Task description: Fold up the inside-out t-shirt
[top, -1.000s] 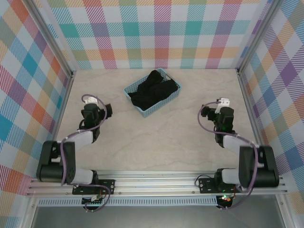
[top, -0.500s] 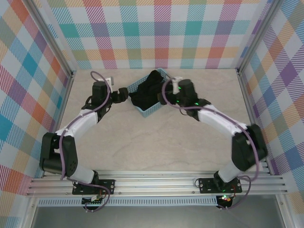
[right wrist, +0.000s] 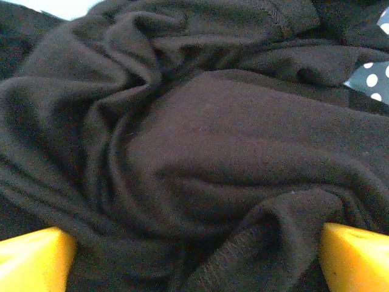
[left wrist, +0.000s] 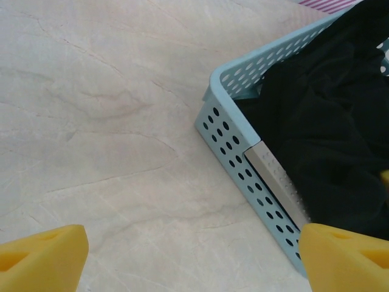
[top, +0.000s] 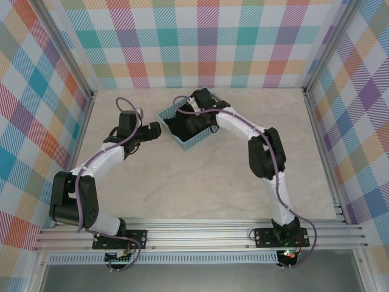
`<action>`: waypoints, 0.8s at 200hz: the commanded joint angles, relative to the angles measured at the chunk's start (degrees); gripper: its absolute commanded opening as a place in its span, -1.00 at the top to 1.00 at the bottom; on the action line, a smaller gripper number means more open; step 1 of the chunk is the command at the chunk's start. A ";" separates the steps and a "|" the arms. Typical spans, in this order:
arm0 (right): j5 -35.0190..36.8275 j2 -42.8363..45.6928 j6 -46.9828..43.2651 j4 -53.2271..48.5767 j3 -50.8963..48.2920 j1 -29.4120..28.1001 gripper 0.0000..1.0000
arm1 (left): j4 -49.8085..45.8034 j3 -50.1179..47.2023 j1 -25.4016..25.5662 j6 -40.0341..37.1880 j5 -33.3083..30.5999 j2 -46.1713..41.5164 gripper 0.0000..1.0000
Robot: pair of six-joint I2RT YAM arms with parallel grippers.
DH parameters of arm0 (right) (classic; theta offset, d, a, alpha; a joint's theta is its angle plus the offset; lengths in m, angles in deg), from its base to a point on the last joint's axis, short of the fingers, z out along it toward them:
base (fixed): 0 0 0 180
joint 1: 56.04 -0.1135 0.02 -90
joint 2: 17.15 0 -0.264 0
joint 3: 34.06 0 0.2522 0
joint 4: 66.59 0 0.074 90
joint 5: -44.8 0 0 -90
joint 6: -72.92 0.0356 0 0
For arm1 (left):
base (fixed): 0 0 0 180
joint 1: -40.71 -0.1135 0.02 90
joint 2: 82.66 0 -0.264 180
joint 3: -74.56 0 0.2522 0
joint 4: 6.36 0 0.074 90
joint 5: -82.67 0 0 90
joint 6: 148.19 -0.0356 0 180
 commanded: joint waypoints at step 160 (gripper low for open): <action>-23.84 23.91 11.35 17.42 -5.43 6.85 1.00 | -2.55 12.04 -0.11 8.02 3.16 13.60 -0.74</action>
